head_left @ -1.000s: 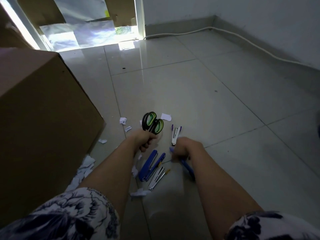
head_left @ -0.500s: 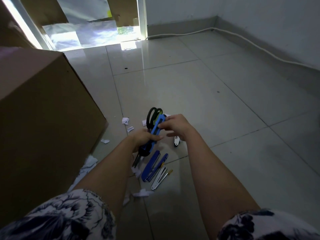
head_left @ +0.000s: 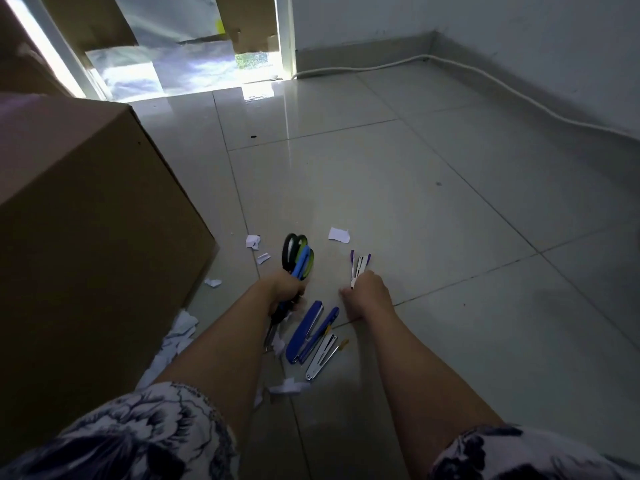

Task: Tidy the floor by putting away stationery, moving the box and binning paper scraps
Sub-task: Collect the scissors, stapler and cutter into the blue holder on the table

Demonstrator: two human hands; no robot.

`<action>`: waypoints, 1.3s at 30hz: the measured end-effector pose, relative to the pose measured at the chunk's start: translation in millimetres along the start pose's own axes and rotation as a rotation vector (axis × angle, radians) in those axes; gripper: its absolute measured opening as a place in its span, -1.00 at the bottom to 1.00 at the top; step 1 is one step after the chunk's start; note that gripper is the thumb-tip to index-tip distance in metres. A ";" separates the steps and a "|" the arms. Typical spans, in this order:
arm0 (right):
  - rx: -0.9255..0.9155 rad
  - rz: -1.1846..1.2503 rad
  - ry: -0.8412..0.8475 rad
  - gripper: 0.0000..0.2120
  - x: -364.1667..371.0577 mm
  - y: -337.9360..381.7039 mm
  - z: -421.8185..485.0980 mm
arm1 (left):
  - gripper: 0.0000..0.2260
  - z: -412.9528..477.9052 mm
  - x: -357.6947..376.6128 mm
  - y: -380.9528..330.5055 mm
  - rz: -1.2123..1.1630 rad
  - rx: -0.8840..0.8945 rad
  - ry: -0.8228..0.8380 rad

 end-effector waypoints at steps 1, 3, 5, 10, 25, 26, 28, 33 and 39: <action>-0.005 -0.031 0.006 -0.67 1.1 -0.2 -0.9 | -0.97 1.8 1.0 0.2 0.045 -0.006 -0.038; -0.024 -0.105 0.012 -0.74 1.5 -0.6 -1.0 | -0.94 5.5 1.7 1.4 0.114 -0.008 -0.100; 0.006 -0.141 0.014 -0.74 -3.6 -1.9 -2.9 | -0.82 9.8 4.0 2.7 0.182 -0.002 -0.135; 0.109 -0.276 0.137 -0.67 -6.8 1.5 -8.8 | -0.37 10.9 15.7 9.6 0.295 -0.016 -0.246; -0.098 0.097 -0.228 -0.56 -9.3 -1.0 0.2 | -0.45 4.6 29.3 6.8 0.283 0.060 -0.290; -0.103 0.195 -0.237 -0.56 -12.8 1.0 0.1 | -0.45 5.2 26.4 5.1 0.261 0.070 -0.294; -0.086 0.311 -0.239 -0.69 -18.3 5.7 -3.1 | -0.45 5.3 20.7 1.5 0.212 0.081 -0.310; 0.161 0.226 0.157 -0.85 -7.4 2.6 -16.6 | -0.52 1.6 8.4 -2.6 0.043 0.083 -0.331; 0.362 0.239 0.696 -0.34 40.9 -7.4 -35.3 | -0.57 -4.4 1.8 3.8 0.028 0.055 -0.366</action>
Point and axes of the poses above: each hand's wrist, its own z-axis towards the middle knuckle, its own x-axis out of the palm, y = z × x, the point moved 3 cm from there along z, towards the middle knuckle, and after that the axes turned 15 degrees about -x, right-handed, at the moved point
